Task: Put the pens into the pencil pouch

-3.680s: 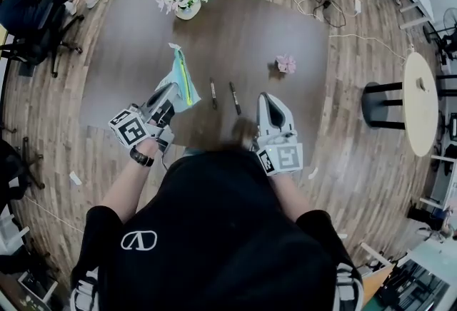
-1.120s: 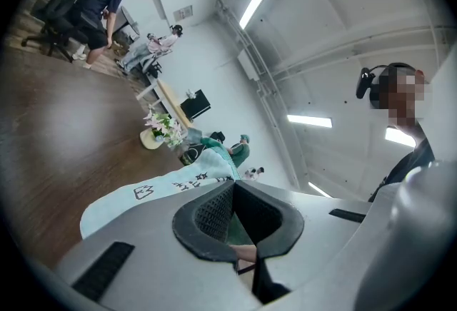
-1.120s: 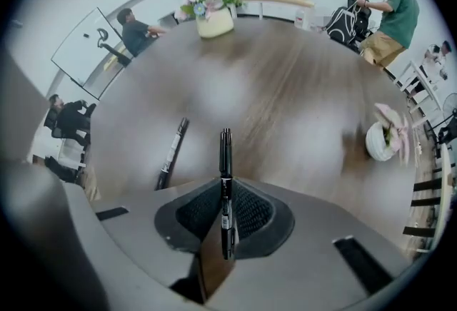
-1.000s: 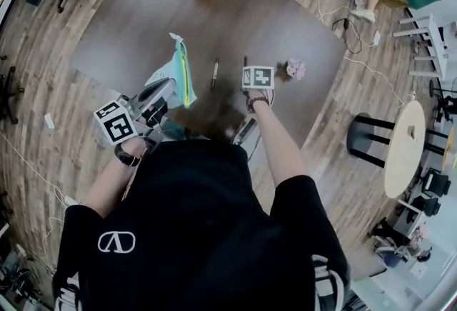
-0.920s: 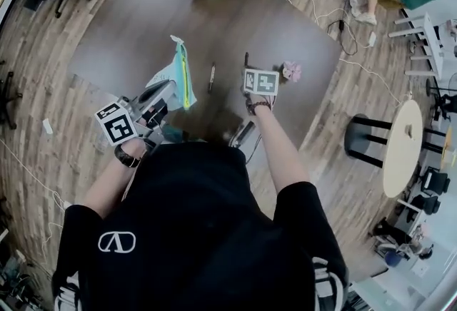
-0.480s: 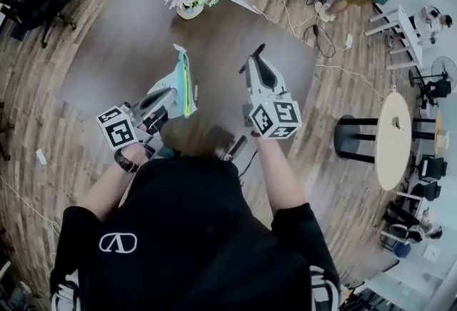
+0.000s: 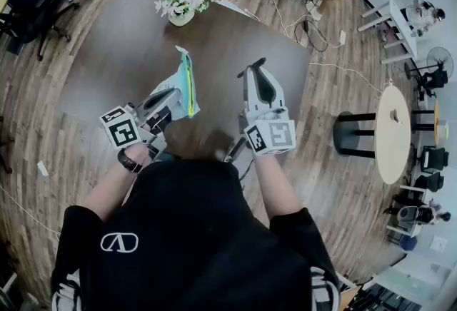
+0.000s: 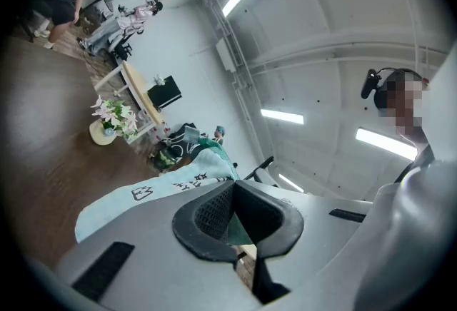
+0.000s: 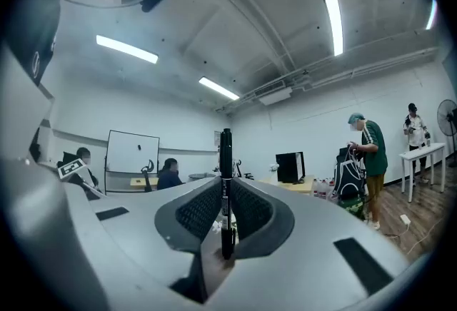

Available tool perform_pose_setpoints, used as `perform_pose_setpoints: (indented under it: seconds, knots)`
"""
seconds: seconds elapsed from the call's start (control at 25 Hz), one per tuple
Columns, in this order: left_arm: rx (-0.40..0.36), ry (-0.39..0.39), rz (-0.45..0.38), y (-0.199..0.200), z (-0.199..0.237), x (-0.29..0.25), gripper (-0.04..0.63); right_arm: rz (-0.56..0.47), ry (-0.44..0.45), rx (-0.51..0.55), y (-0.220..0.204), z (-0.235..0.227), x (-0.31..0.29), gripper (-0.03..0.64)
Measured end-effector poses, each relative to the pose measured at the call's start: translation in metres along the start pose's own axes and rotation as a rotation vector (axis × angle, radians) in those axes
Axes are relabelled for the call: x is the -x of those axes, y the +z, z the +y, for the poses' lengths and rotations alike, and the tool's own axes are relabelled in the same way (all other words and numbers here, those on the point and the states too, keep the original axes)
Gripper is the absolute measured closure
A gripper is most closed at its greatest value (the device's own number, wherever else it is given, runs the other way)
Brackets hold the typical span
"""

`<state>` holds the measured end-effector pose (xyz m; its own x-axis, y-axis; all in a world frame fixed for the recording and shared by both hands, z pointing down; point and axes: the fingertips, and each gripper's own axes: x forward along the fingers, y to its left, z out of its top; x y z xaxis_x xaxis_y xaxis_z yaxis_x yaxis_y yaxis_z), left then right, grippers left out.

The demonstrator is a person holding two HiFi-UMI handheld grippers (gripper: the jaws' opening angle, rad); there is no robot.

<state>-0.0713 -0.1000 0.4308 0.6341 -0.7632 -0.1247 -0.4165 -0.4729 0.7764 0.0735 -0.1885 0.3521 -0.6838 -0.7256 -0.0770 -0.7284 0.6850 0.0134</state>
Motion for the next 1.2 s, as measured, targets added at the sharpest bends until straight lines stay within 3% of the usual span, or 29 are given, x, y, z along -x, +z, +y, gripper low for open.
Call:
perform_pose_setpoints:
  seconds: [0.24, 0.48, 0.64, 0.92, 1.16, 1.2]
  knots:
    - [-0.004, 0.002, 0.002, 0.001, -0.001, -0.002, 0.591, -0.107, 0.128, -0.089, 0.043, 0.055, -0.007, 0.574]
    - [-0.001, -0.003, -0.004, 0.006, 0.001, -0.013, 0.591, -0.128, 0.239, -0.158, 0.053, 0.094, -0.018, 0.574]
    - [-0.001, -0.027, -0.021, 0.013, -0.005, -0.014, 0.591, -0.104, 0.264, -0.157, 0.049, 0.105, -0.022, 0.574]
    - [0.001, -0.151, -0.101, 0.034, -0.027, -0.013, 0.591, -0.068, 0.259, -0.193, 0.040, 0.104, -0.023, 0.574]
    - [0.014, -0.196, -0.124, 0.041, -0.031, -0.014, 0.591, 0.050, 0.318, -0.326, 0.010, 0.114, -0.032, 0.569]
    - [0.013, -0.195, -0.123, 0.041, -0.030, -0.014, 0.591, 0.062, 0.335, -0.334, 0.008, 0.117, -0.033, 0.515]
